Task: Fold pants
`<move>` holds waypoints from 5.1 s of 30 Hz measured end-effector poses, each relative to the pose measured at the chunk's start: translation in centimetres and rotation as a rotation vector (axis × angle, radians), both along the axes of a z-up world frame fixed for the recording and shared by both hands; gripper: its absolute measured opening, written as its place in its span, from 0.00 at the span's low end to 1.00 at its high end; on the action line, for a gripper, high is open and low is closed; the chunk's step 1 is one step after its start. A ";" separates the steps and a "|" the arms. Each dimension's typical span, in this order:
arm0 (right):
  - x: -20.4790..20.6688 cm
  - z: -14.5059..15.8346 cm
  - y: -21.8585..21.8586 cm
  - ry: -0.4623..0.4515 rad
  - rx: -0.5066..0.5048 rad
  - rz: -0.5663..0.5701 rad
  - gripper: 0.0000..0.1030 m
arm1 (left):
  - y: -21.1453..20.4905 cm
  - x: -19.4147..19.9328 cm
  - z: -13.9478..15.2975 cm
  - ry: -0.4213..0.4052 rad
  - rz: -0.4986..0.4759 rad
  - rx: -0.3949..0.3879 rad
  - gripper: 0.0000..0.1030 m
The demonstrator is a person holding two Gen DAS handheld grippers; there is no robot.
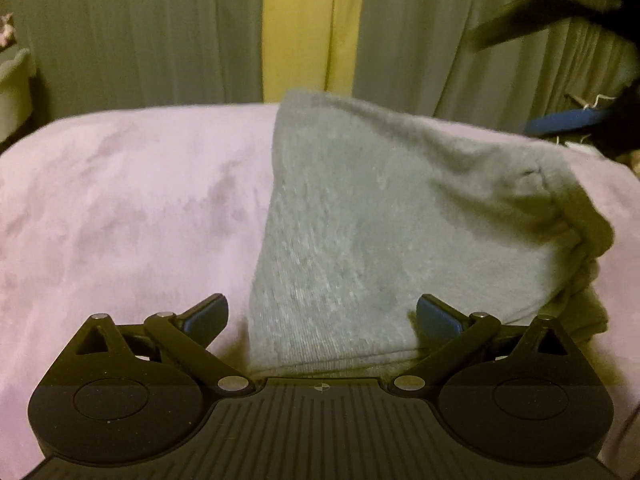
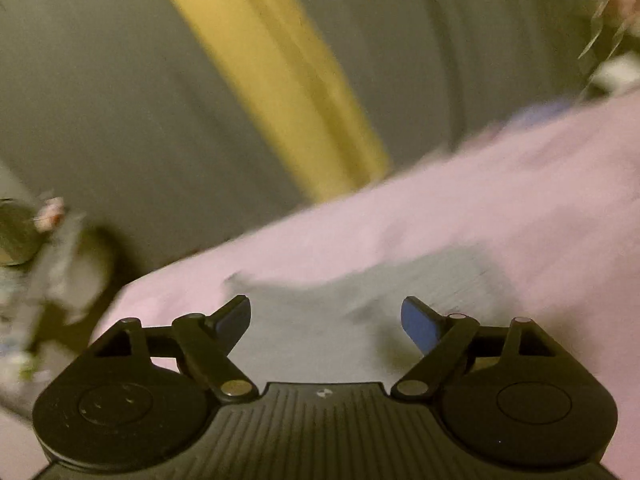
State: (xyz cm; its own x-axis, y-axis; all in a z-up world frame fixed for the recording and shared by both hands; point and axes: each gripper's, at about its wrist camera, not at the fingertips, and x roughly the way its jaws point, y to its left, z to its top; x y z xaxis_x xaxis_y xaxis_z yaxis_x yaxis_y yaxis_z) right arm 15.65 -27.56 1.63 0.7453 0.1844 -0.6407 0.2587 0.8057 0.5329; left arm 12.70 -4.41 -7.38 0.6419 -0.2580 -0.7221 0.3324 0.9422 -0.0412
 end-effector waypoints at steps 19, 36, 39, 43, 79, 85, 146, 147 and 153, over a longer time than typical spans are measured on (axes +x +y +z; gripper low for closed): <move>6.0 -7.8 -5.1 0.034 0.106 -0.160 0.29 | -0.2 -0.2 -0.7 -0.001 -0.034 0.018 1.00; 0.1 -5.5 -3.4 0.039 -0.109 -0.087 0.48 | -1.6 -2.0 1.2 0.016 -0.041 0.026 1.00; -1.1 -7.7 -3.7 0.178 -0.085 -0.046 0.52 | -1.5 -2.6 1.6 0.036 -0.013 0.050 1.00; -5.3 -6.3 -3.4 0.147 -0.189 -0.114 0.59 | -0.7 -3.6 1.6 0.093 0.037 0.061 1.00; -14.2 -2.3 4.8 0.482 -0.396 -0.005 0.95 | -2.1 -6.8 7.6 0.221 0.072 0.257 1.00; -12.8 -2.7 5.1 0.503 -0.416 0.007 0.95 | -2.3 -5.5 6.6 0.256 0.079 0.292 1.00; -12.5 -3.1 5.8 0.527 -0.426 0.012 0.95 | -2.3 -5.4 6.4 0.290 0.089 0.302 1.00; -12.5 -3.1 5.8 0.526 -0.427 0.011 0.95 | -2.3 -5.4 6.4 0.289 0.089 0.301 1.00; -12.5 -3.2 5.9 0.530 -0.427 0.013 0.95 | -2.2 -5.4 6.3 0.294 0.090 0.301 1.00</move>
